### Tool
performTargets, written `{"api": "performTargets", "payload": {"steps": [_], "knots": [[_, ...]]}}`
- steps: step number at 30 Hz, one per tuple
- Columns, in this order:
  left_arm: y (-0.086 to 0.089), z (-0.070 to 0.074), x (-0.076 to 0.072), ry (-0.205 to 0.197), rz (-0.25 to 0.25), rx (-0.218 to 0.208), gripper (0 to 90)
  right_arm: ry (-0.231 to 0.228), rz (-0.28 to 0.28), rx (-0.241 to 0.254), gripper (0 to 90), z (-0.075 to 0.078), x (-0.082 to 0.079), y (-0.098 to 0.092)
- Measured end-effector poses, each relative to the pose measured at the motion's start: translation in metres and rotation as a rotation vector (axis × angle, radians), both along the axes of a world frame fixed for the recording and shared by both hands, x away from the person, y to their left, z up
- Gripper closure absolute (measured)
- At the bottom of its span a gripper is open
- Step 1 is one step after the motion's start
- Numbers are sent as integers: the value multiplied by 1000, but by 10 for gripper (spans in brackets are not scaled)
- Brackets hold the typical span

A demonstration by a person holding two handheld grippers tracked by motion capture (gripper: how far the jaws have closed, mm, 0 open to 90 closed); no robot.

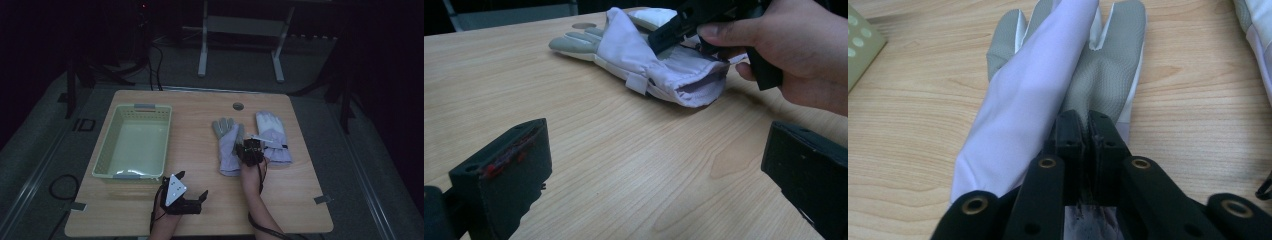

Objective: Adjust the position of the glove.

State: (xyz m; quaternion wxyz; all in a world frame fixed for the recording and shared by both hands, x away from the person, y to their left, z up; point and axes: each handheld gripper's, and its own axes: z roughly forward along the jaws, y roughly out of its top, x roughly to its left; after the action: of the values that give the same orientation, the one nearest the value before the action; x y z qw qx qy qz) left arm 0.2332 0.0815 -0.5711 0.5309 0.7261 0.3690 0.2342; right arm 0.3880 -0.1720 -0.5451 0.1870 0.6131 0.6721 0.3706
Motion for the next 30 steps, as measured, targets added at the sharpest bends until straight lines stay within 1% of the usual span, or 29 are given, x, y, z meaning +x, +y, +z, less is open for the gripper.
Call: {"api": "performTargets", "payload": {"steps": [1, 4, 7, 8, 9, 10, 11, 12, 14, 16, 18, 19, 20, 22, 23, 24, 26, 28, 30], "knots": [[0, 0, 0, 0, 0, 0, 1, -4, 9, -8, 832, 0, 1, 0], [0, 0, 0, 1, 0, -1, 1, 6, 8, -1, 774, 3, 1, 1], [0, 0, 0, 2, 1, 0, 1, -5, 26, -27, 701, 7, 1, 1], [0, 0, 0, 1, 0, 0, 1, -15, 33, -36, 686, 9, 0, 0], [0, 0, 0, 0, 1, 0, 1, -27, 37, -49, 648, 12, 0, 0], [0, 0, 0, -1, 1, 1, 1, -38, 53, -57, 616, 14, 0, -1], [0, 0, 0, -1, 0, 1, 1, -39, 68, -64, 609, 17, 0, -3], [0, 0, 0, -1, 0, 2, 1, -40, 78, -67, 578, 19, 0, -4], [0, 0, 0, -2, 1, 3, 1, -41, 101, -95, 551, 24, 0, -7], [0, 0, 0, -2, 2, 2, 1, -45, 118, -98, 515, 29, -1, -12], [0, 0, 0, -1, 2, 1, 1, -54, 137, -121, 493, 34, -1, -18], [0, 0, 0, -1, 3, 1, 1, -45, 138, -133, 465, 37, -1, -20], [0, 0, 0, 0, 2, 0, 1, -46, 143, -144, 464, 39, -2, -23], [0, 0, 0, 0, 3, 0, 1, -47, 150, -143, 480, 43, -2, -29], [0, 0, 0, 1, 3, 0, 1, -41, 150, -130, 516, 44, -2, -33], [0, 0, 0, 1, 4, 0, 1, -39, 162, -116, 509, 46, -3, -37], [0, 0, 0, 0, 5, 1, 1, -34, 177, -126, 521, 49, -3, -42], [0, 0, 0, 0, 5, 1, 1, -30, 185, -120, 523, 51, -3, -47], [0, 0, 0, 0, 6, -1, 1, -39, 189, -137, 519, 53, -4, -52]]}}
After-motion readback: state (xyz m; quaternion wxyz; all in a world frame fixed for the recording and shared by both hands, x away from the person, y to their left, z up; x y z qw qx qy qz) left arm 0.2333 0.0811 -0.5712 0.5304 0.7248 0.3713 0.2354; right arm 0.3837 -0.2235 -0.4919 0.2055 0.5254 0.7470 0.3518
